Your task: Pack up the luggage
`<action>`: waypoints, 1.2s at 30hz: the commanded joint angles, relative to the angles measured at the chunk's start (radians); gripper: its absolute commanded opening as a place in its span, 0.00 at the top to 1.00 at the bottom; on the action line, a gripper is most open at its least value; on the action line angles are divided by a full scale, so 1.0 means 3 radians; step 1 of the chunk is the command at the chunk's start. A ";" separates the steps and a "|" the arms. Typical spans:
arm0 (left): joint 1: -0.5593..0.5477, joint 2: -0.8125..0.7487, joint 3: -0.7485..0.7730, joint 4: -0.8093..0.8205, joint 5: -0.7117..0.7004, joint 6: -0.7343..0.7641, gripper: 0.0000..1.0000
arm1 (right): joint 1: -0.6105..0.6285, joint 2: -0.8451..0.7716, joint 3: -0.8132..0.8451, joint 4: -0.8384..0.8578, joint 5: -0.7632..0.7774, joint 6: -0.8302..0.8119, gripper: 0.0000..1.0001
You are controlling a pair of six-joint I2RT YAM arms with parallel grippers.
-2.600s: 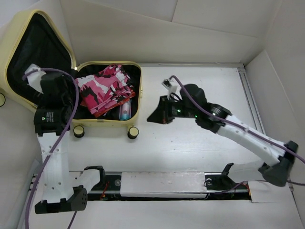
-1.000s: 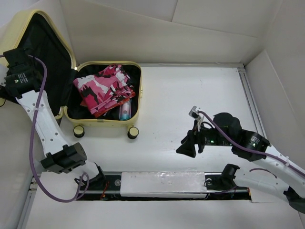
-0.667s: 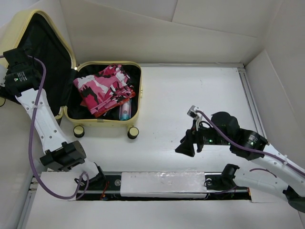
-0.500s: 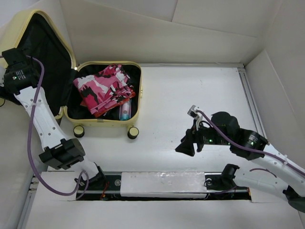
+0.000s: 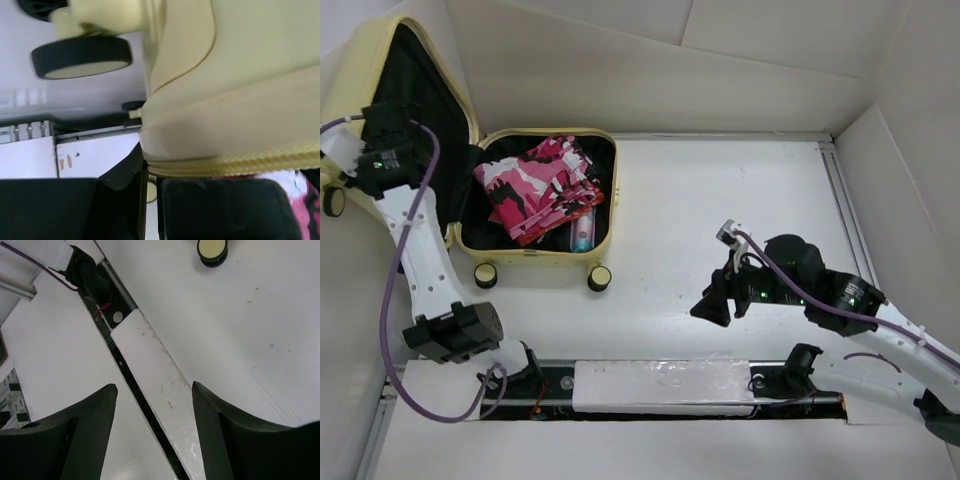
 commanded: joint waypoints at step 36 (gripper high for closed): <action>-0.0937 -0.1306 -0.1168 0.1238 0.2188 0.0291 0.40 | 0.0038 0.0389 0.0350 0.0222 0.0377 0.0477 0.95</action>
